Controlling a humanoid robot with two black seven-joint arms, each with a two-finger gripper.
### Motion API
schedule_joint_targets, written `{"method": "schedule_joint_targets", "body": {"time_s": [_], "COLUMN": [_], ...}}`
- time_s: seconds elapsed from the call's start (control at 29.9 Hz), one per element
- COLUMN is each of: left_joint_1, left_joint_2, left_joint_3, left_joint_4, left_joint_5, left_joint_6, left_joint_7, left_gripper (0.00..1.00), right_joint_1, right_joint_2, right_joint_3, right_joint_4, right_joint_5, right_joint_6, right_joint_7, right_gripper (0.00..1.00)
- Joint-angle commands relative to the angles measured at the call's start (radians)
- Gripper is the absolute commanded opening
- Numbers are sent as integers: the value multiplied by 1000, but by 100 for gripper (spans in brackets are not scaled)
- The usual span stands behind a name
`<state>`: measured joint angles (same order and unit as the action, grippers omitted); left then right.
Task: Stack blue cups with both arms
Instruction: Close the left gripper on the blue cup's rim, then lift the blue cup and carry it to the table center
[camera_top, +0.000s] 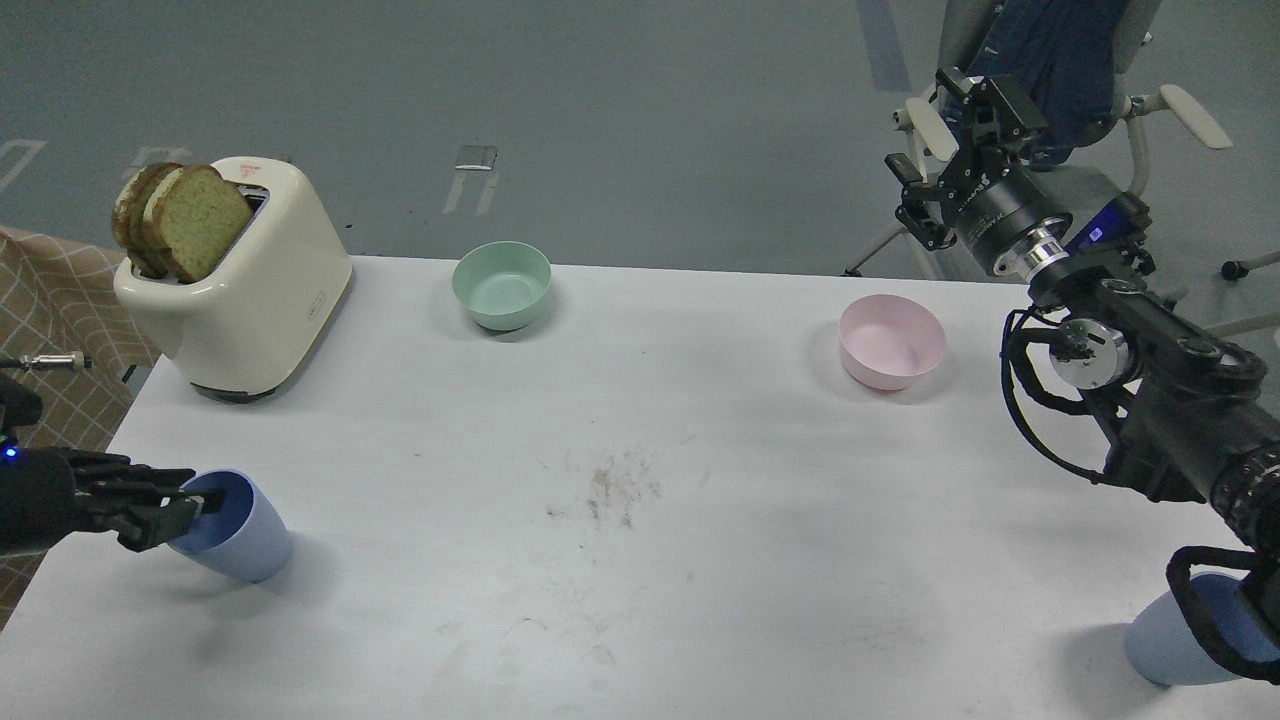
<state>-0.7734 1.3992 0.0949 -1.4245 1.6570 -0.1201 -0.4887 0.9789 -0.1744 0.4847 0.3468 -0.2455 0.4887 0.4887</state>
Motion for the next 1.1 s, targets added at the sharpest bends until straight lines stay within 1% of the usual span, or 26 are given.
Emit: {"method": "schedule_joint_targets", "body": {"time_s": [0.0,0.23,0.33,0.4,0.5,0.57,0.6,0.63,0.7,0.77,0.8,0.87,0.9,0.97,1.07], "left_joint_1": [-1,-3,-41,-117,-182,-297,-322,-367,-405,-452,-460,-475,-475,-480,-480], "left_joint_2": [0,17,47,66,66,52,47,18,-38,-167,-193,-296,-296,-412,-546], "left_joint_3": [0,-1,-36,-79,-89,-87,-87,-87,-87,-86,-86,-86,-86,-83,-76], "left_joint_4": [1,-16,-77,-137,-174,-198,-200,-200,-199,-188,-182,-128,-128,-76,1], "left_joint_5": [20,86,96,101,102,106,107,110,112,119,119,119,119,118,119], "left_joint_6": [25,76,86,77,65,19,-1,-47,-88,-145,-154,-185,-185,-196,-205], "left_joint_7": [0,0,0,0,0,0,0,0,0,0,0,0,0,0,0], "left_gripper": [0,0,0,0,0,0,0,0,0,0,0,0,0,0,0], "right_joint_1": [0,1,11,15,24,32,34,40,46,53,57,67,67,75,81], "right_joint_2": [0,-4,-7,-10,-14,-20,-25,-27,-27,-27,-27,-27,-27,-25,-19], "right_joint_3": [0,2,2,2,2,2,2,2,2,2,2,0,0,0,0], "right_joint_4": [0,0,0,1,1,1,1,1,1,1,1,1,1,0,0], "right_joint_5": [0,0,0,0,0,0,0,0,0,0,0,0,0,0,0], "right_joint_6": [0,0,0,0,0,0,0,0,0,0,0,0,0,0,0], "right_joint_7": [0,0,0,0,0,0,0,0,0,0,0,0,0,0,0], "right_gripper": [100,100,100,100,100,100,100,100,100,100,100,100,100,100,100]}}
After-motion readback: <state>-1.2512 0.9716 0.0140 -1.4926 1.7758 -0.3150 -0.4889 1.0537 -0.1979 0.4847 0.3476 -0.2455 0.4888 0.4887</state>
